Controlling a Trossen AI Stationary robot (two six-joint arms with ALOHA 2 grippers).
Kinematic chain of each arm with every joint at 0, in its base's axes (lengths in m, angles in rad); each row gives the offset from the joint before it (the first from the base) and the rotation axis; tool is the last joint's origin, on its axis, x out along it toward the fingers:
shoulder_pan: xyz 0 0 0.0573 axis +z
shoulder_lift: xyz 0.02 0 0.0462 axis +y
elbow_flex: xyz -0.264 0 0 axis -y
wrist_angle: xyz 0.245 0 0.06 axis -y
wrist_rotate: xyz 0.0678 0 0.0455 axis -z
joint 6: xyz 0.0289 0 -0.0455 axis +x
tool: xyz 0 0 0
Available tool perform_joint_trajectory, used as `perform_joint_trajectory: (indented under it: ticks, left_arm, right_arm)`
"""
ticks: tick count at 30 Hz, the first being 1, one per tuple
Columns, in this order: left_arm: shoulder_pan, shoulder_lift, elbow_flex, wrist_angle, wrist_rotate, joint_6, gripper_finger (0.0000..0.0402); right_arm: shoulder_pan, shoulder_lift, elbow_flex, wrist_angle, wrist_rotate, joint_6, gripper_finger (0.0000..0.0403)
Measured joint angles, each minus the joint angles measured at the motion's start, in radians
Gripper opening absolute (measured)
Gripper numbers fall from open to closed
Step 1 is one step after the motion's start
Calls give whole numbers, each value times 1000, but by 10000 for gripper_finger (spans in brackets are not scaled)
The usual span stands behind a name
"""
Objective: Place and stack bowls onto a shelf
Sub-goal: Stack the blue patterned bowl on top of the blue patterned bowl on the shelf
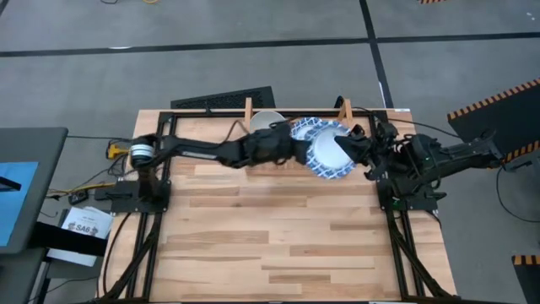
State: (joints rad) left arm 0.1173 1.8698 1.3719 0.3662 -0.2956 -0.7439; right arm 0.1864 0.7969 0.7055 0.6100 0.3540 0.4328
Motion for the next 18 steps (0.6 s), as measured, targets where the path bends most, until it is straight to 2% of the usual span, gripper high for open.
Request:
perform_joint_trajectory:
  ticks: [7, 13, 18]
  left_arm:
    - [74, 133, 236, -305, 2, 69, 0]
    - [124, 144, 254, -418, -6, 103, 0]
    - [174, 145, 254, -511, -9, 59, 0]
  right_arm:
    - [2, 8, 0, 3, 1, 1, 28]
    - [2, -1, 0, 6, 1, 2, 28]
    - [1, 2, 0, 2, 2, 2, 28]
